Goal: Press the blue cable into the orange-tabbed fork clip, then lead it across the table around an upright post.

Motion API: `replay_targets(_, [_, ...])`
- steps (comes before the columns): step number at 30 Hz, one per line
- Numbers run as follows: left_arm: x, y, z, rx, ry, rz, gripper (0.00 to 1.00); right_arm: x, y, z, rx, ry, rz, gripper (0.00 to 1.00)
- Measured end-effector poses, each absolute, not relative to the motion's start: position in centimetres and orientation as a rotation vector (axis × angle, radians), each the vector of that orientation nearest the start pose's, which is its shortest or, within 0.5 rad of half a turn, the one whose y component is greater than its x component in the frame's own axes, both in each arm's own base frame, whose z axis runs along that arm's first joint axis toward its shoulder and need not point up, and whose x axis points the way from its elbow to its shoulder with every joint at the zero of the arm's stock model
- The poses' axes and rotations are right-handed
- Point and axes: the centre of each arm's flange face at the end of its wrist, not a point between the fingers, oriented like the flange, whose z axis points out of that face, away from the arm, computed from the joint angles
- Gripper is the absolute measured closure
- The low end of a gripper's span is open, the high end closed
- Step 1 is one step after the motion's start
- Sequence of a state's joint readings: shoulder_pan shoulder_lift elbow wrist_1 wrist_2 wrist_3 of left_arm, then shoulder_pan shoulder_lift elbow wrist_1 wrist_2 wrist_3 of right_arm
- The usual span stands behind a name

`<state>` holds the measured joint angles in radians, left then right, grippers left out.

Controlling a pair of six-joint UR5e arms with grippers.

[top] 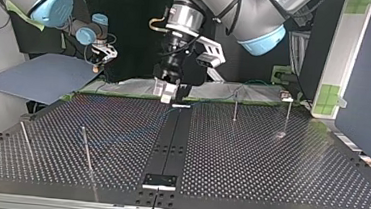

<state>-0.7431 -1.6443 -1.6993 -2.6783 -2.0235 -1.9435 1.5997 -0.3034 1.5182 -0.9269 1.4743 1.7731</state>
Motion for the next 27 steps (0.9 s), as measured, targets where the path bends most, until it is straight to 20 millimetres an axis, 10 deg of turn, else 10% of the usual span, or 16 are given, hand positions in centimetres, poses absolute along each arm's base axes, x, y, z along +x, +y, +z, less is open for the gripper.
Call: replay_targets(27, [29.4, -39.2, 32.0, -0.065, 1.505, -0.539, 0.02, 16.4, -60.4, -20.2, 1.405, -1.543, 1.288, 1.00])
